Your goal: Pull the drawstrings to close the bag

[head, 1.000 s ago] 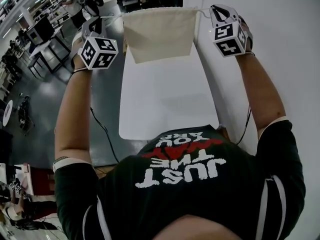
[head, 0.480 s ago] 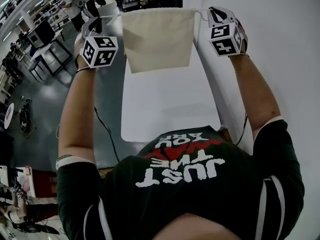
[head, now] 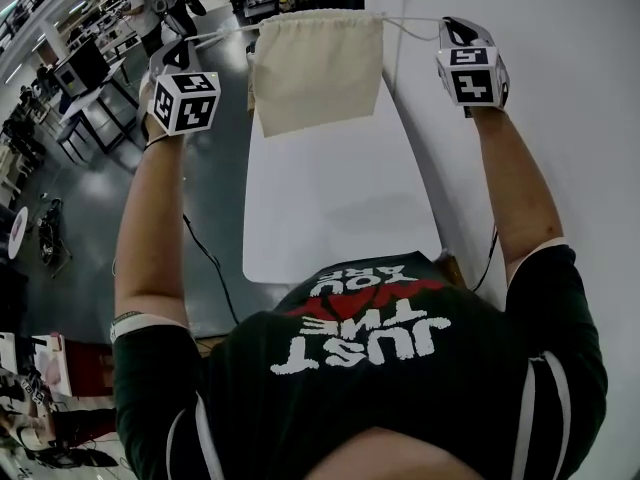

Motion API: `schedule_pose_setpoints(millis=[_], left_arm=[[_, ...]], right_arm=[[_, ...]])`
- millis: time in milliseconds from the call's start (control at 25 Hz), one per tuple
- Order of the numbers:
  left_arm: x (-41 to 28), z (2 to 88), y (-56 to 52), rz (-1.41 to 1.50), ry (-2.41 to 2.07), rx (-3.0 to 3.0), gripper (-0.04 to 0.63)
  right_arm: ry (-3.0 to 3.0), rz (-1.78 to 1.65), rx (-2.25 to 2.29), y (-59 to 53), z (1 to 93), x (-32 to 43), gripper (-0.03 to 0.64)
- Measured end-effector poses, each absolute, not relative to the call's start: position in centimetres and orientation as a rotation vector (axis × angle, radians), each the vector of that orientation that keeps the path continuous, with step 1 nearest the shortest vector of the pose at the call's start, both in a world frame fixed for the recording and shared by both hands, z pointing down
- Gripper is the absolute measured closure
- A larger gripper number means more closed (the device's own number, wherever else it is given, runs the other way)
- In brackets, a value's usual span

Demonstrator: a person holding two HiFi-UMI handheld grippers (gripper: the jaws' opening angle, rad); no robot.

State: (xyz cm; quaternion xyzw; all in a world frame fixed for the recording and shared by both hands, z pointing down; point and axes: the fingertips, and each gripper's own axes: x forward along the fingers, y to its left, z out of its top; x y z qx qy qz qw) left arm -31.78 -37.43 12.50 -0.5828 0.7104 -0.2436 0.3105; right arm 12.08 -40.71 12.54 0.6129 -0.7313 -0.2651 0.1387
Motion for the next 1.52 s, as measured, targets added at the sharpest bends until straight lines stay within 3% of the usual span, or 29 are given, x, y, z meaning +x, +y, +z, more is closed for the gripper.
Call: schedule_pose_setpoints(millis=[320, 640, 1160, 1520], left_arm=[[-32.2, 12.7, -37.8, -0.609, 1.912, -1.580, 0.588], [-32.0, 13.1, -37.1, -0.566, 1.925, -1.619, 0.587], [-32.4, 14.1, -37.1, -0.590, 1.947, -1.609, 0.588], [-32.7, 14.3, -37.2, -0.643, 1.909, -1.610, 0.586]], right_arm=[[-2.156, -0.803, 1.786, -40.2, 12.1, 11.7, 0.606], [-2.365, -0.626, 1.872, -39.1, 11.7, 12.2, 0.604], [-2.247, -0.561, 2.078, -40.3, 12.2, 18.0, 0.605], [-2.263, -0.582, 2.019, -39.9, 12.4, 17.5, 0.605]])
